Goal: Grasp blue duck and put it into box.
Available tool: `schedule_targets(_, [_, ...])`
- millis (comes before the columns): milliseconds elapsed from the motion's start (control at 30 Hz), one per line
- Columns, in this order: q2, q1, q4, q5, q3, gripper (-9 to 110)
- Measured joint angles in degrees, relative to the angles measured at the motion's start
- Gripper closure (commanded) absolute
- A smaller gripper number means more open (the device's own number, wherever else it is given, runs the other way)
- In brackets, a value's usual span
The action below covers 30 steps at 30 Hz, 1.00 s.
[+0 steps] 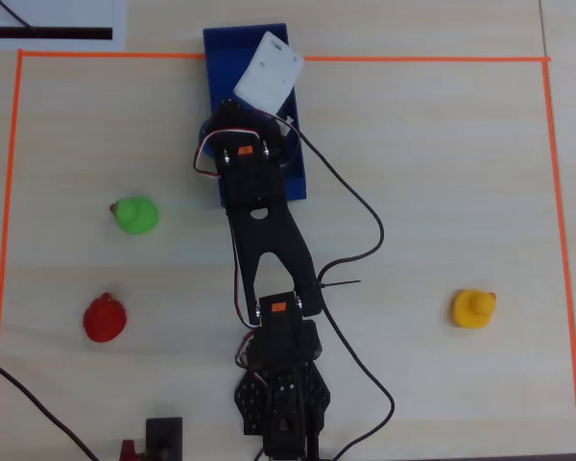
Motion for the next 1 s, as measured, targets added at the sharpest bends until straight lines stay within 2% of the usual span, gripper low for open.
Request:
schedule_targets(233, [-4.3,4.5,-6.9,-4.0,-0.9,78])
schedule_targets(400, [-2.9,5.9,-12.3,-4.9,1.8,81])
schedule_targets(467, [0.4,6.2,-14.2,-5.6,5.1,86])
schedule_targets(533, [6.2,6.5,-15.9,-6.3,9.9,99])
schedule_targets(567, [10.2,6.5,-16.7,-7.0,13.1,101])
schedule_targets(1000, [75.3,6.0,-11.1,-14.0,63.0,101])
